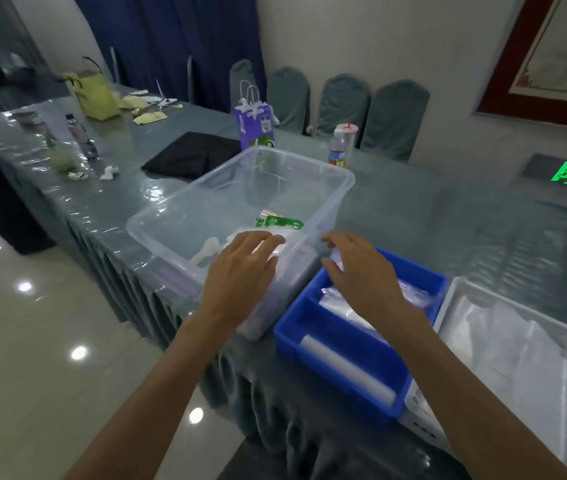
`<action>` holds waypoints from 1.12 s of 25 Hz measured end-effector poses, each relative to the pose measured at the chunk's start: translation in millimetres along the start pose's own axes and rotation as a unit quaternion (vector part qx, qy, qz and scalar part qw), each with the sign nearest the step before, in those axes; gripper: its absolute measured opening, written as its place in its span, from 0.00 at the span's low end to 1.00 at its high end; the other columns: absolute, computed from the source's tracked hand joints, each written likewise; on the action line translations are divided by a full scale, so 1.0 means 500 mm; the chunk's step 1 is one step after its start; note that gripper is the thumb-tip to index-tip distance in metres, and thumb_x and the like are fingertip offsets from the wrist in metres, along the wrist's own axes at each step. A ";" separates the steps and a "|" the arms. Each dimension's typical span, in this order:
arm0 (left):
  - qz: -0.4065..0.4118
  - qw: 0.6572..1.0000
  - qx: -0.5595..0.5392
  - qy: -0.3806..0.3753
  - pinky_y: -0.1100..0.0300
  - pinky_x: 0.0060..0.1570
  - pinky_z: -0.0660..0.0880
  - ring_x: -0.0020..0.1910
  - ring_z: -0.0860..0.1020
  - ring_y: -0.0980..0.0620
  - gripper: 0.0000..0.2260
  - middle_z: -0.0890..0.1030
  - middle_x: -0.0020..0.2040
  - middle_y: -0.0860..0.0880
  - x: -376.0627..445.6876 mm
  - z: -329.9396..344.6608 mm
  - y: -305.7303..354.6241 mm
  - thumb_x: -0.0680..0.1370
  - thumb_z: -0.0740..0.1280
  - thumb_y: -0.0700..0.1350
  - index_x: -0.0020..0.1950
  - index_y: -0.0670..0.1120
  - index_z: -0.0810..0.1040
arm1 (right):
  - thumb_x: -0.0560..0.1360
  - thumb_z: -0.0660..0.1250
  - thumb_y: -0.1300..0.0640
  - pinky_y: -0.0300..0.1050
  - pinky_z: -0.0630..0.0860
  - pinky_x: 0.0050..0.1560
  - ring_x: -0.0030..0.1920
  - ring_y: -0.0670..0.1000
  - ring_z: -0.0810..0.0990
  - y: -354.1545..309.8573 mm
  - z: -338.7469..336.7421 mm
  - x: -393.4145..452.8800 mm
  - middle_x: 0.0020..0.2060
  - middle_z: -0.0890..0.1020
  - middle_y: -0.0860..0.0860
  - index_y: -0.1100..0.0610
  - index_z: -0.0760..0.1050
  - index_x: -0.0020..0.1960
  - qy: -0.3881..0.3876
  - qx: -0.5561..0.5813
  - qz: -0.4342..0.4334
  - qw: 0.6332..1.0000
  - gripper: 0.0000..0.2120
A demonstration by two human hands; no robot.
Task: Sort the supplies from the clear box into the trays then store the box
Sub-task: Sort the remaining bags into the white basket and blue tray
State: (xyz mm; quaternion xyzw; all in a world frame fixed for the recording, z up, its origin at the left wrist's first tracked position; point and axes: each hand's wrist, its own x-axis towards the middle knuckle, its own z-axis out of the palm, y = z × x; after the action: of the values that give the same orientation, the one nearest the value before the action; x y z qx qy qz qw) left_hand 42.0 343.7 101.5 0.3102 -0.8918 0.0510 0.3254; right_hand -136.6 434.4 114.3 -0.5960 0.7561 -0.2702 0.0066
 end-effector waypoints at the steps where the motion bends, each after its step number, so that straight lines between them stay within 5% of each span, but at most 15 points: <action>1: -0.010 1.000 -0.001 -0.001 0.59 0.49 0.74 0.55 0.77 0.48 0.13 0.80 0.55 0.49 -0.002 -0.012 -0.034 0.75 0.69 0.40 0.58 0.47 0.79 | 0.79 0.61 0.55 0.48 0.72 0.54 0.58 0.53 0.75 -0.031 0.011 0.015 0.60 0.77 0.48 0.51 0.69 0.65 0.006 0.002 -0.008 1.000 0.15; 8: -0.055 0.997 -0.035 -0.051 0.52 0.46 0.79 0.57 0.76 0.49 0.12 0.79 0.57 0.51 -0.026 -0.014 -0.199 0.77 0.66 0.42 0.60 0.49 0.77 | 0.79 0.62 0.55 0.43 0.70 0.50 0.57 0.50 0.75 -0.130 0.091 0.083 0.58 0.78 0.46 0.51 0.70 0.64 -0.002 -0.017 -0.015 1.000 0.14; 19: -0.048 0.995 -0.042 -0.080 0.55 0.41 0.77 0.55 0.77 0.52 0.11 0.79 0.56 0.54 0.089 0.086 -0.366 0.78 0.66 0.44 0.60 0.51 0.76 | 0.79 0.62 0.54 0.48 0.74 0.51 0.56 0.51 0.74 -0.102 0.196 0.293 0.57 0.78 0.48 0.50 0.70 0.62 -0.029 -0.039 -0.012 0.999 0.12; 28: 0.042 0.991 -0.032 -0.123 0.56 0.39 0.74 0.53 0.78 0.49 0.12 0.80 0.55 0.52 0.260 0.178 -0.467 0.76 0.67 0.44 0.59 0.50 0.78 | 0.79 0.61 0.54 0.47 0.73 0.50 0.58 0.52 0.73 -0.051 0.220 0.458 0.58 0.77 0.48 0.50 0.69 0.63 -0.037 -0.070 0.020 0.997 0.13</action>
State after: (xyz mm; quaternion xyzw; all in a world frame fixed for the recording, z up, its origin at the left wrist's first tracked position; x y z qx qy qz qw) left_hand 52.7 62.5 85.2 0.2655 -0.9385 -0.0027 0.2207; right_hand -143.5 179.4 102.2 -0.5898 0.7840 -0.1936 -0.0020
